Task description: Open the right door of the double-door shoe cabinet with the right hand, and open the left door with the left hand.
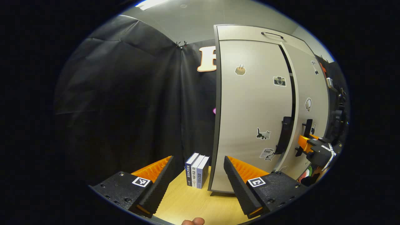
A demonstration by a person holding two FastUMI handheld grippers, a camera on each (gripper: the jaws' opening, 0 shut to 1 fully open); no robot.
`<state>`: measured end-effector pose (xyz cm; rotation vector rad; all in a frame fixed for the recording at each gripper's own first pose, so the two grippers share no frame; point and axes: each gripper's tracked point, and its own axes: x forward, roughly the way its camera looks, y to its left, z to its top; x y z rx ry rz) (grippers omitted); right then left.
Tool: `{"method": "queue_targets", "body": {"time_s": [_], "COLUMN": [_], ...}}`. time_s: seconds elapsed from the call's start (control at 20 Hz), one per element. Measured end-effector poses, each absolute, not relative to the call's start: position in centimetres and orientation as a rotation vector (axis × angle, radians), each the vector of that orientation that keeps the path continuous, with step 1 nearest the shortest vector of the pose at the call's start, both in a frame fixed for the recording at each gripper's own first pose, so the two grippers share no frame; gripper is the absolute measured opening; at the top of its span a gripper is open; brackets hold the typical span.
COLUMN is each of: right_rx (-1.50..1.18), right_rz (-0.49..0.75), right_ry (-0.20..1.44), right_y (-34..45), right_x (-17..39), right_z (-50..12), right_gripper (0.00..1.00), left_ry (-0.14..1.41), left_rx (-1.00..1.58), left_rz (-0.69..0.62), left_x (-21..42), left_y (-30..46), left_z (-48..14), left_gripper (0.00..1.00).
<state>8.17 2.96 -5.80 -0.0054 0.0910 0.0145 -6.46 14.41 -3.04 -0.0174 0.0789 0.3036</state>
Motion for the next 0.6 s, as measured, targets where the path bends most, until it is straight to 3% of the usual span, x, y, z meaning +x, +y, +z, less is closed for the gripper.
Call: {"method": "queue_targets", "body": {"time_s": [0.6], "right_rx": [0.005], "right_rz": [0.097], "right_ry": [0.112], "right_y": [1.2], "right_x": [4.3], "right_z": [-5.5], "right_gripper": [0.15], "left_ry": [0.097], "left_rx": [-0.020], "left_rz": [0.213], "left_x": [-7.6], "left_y": [11.1], "left_z": [-3.7], "left_gripper": [0.97]}}
